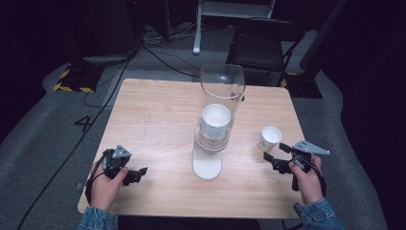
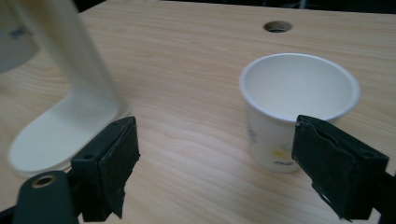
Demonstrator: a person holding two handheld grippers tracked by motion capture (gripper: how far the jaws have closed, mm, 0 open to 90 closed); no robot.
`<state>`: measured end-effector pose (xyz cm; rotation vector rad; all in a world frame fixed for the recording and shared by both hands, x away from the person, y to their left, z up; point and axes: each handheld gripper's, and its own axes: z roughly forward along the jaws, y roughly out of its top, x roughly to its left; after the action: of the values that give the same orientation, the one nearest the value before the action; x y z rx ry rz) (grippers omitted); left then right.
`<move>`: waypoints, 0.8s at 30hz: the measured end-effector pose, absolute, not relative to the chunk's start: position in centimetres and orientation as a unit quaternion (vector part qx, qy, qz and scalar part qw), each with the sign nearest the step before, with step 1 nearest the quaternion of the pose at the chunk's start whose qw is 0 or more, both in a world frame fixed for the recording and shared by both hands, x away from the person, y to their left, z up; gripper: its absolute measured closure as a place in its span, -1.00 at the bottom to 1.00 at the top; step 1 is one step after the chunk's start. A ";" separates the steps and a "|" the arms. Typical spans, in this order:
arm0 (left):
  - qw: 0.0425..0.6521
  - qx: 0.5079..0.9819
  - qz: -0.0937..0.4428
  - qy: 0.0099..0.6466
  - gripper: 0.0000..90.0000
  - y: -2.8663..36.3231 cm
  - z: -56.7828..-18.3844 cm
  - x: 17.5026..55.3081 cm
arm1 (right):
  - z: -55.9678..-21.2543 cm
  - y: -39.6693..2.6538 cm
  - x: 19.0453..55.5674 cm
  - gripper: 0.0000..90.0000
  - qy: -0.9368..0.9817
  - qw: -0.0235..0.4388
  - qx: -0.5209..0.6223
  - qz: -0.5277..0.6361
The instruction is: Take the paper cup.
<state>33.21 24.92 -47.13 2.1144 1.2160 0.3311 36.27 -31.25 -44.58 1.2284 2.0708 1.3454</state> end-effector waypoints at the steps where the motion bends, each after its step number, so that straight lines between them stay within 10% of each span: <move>1: 0.333 0.812 0.124 0.462 -0.64 24.9 -47.1 33.2 | -44.5 -30.9 36.0 -0.66 0.742 0.187 0.428 0.482; 24: 0.325 0.819 0.119 0.458 -0.64 24.5 -47.4 33.5 | -48.1 -24.7 34.1 -0.64 0.855 0.098 0.283 0.424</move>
<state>33.47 24.50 -47.43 2.1473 1.1996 0.3132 34.12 -24.68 -48.06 0.8364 2.5296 1.2550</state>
